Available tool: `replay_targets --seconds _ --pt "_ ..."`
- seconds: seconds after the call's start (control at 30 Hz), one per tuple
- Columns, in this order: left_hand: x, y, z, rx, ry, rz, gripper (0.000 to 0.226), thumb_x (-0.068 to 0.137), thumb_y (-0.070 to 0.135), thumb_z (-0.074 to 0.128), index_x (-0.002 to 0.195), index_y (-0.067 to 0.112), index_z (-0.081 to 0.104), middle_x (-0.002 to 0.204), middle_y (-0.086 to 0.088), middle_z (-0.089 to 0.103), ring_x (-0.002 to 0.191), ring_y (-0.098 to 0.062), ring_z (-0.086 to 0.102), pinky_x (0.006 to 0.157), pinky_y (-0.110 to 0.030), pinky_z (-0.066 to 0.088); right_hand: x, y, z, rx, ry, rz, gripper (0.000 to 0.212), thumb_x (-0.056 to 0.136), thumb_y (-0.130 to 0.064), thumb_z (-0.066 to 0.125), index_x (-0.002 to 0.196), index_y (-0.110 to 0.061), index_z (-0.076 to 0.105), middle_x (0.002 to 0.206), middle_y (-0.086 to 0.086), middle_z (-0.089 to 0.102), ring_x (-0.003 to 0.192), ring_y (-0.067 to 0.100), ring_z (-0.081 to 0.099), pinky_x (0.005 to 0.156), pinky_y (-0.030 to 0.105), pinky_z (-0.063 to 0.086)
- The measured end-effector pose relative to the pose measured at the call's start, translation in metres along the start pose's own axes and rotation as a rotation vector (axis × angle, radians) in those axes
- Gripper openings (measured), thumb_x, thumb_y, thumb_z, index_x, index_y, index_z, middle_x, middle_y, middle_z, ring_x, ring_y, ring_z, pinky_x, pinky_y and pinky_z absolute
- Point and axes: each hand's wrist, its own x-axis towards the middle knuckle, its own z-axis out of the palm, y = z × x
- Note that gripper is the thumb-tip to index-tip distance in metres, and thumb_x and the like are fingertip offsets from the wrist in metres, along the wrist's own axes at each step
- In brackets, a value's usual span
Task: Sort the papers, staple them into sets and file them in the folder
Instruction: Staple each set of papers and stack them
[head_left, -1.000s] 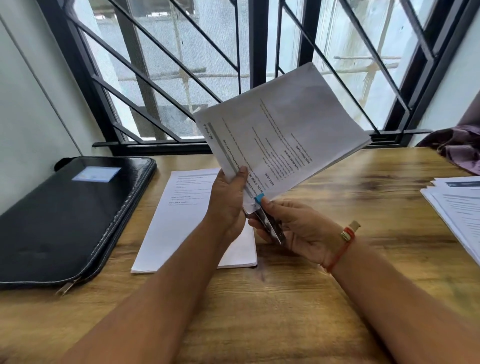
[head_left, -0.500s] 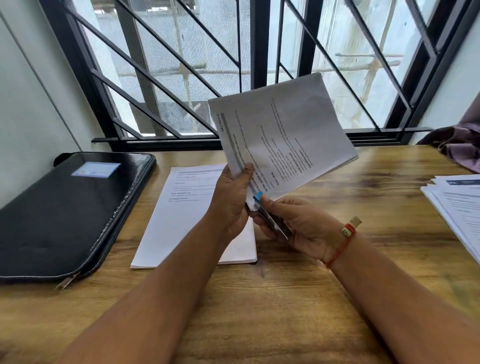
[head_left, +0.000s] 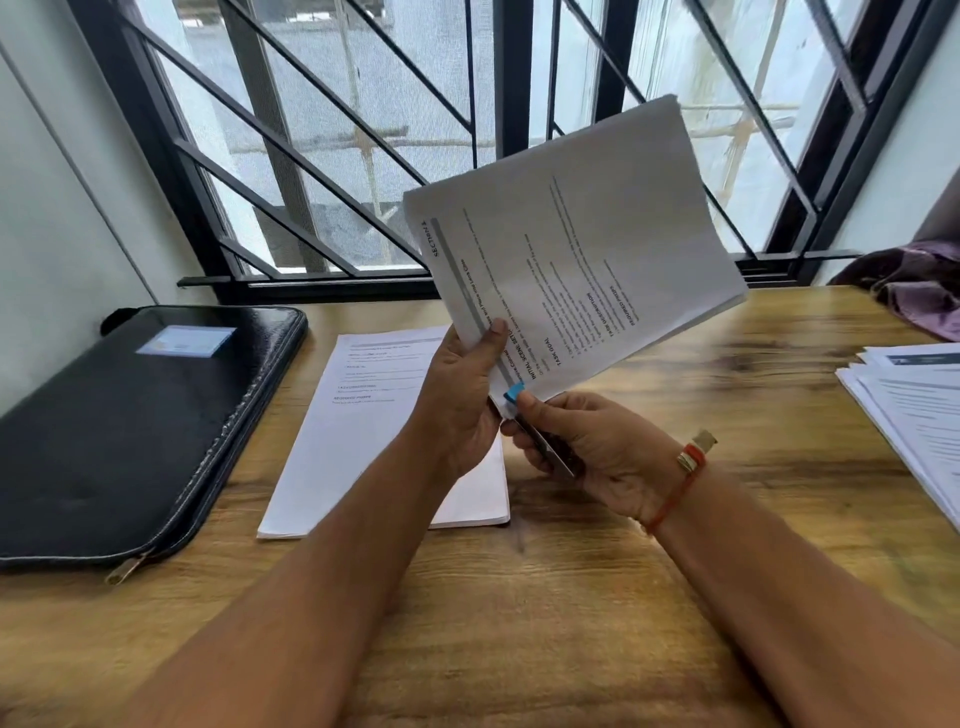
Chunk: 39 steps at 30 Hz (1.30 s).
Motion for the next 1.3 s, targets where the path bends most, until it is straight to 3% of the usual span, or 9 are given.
replay_targets --seconds 0.3,0.37,0.5,0.6,0.8,1.0,1.1,1.2,1.3 --pt "0.012 0.005 -0.013 -0.074 0.014 0.024 0.023 0.102 0.012 0.05 0.114 0.028 0.06 0.104 -0.003 0.074 0.101 -0.025 0.069 0.078 -0.048 0.061 -0.007 -0.02 -0.02 -0.027 -0.03 0.022 0.038 0.088 -0.025 0.067 0.11 0.006 0.067 0.095 0.015 0.07 0.081 0.015 0.066 0.074 0.026 0.058" --pt "0.015 0.008 -0.017 -0.106 0.032 0.026 0.024 0.103 0.012 0.049 0.118 0.027 0.059 0.11 -0.005 0.073 0.106 -0.026 0.068 0.078 -0.048 0.061 -0.004 -0.022 -0.03 -0.262 0.098 -0.075 0.03 0.091 -0.026 0.068 0.108 -0.002 0.069 0.093 0.011 0.069 0.078 0.012 0.065 0.067 0.024 0.058" --pt "0.019 0.01 -0.023 -0.083 0.084 0.023 0.021 0.103 0.013 0.049 0.116 0.025 0.06 0.109 -0.006 0.073 0.107 -0.029 0.068 0.087 -0.054 0.058 0.01 -0.023 -0.067 -1.213 0.568 -0.3 0.032 0.087 -0.043 0.071 0.107 -0.018 0.072 0.096 0.003 0.072 0.087 0.019 0.066 0.072 0.028 0.05" --pt "0.02 0.01 -0.026 -0.046 0.108 0.022 0.018 0.103 0.013 0.05 0.111 0.026 0.06 0.099 -0.003 0.076 0.097 -0.025 0.071 0.081 -0.051 0.06 0.013 -0.027 -0.082 -1.365 0.718 -0.279 0.032 0.088 -0.042 0.07 0.108 -0.017 0.071 0.105 0.011 0.071 0.097 0.029 0.063 0.073 0.029 0.043" --pt "0.022 0.008 -0.028 -0.026 0.13 0.004 0.019 0.103 0.016 0.051 0.114 0.029 0.059 0.112 -0.006 0.072 0.111 -0.03 0.066 0.084 -0.053 0.058 0.017 -0.024 -0.085 -1.431 0.691 -0.179 0.03 0.084 -0.041 0.074 0.105 -0.02 0.074 0.106 0.011 0.073 0.101 0.03 0.064 0.081 0.033 0.049" --pt "0.021 0.011 -0.027 -0.012 0.125 0.01 0.02 0.102 0.016 0.052 0.115 0.029 0.06 0.11 -0.004 0.074 0.104 -0.026 0.069 0.08 -0.05 0.06 0.021 -0.023 -0.097 -1.364 0.731 -0.164 0.046 0.08 -0.051 0.075 0.111 -0.017 0.073 0.109 0.009 0.072 0.105 0.03 0.063 0.09 0.035 0.049" --pt "0.021 0.015 -0.03 0.013 0.104 0.012 0.025 0.101 0.017 0.053 0.123 0.028 0.059 0.113 -0.004 0.074 0.108 -0.027 0.068 0.079 -0.049 0.059 0.023 -0.029 -0.104 -1.213 0.902 -0.384 0.032 0.095 -0.039 0.06 0.106 -0.012 0.073 0.103 0.012 0.072 0.103 0.033 0.063 0.089 0.037 0.048" --pt "0.02 0.022 -0.033 0.062 0.039 0.03 0.029 0.102 0.018 0.052 0.128 0.026 0.059 0.111 -0.002 0.075 0.102 -0.023 0.071 0.079 -0.046 0.061 0.021 -0.041 -0.102 -0.498 0.931 -0.499 0.036 0.102 -0.043 0.044 0.094 -0.019 0.069 0.096 0.007 0.074 0.094 0.028 0.068 0.08 0.04 0.055" --pt "0.02 0.03 -0.038 0.126 -0.001 0.01 0.022 0.102 0.016 0.05 0.118 0.026 0.062 0.102 -0.001 0.077 0.09 -0.019 0.074 0.073 -0.04 0.063 0.012 -0.054 -0.097 0.247 0.622 -0.37 0.065 0.097 -0.067 0.031 0.112 -0.013 0.065 0.106 0.009 0.073 0.095 0.024 0.072 0.076 0.033 0.058"
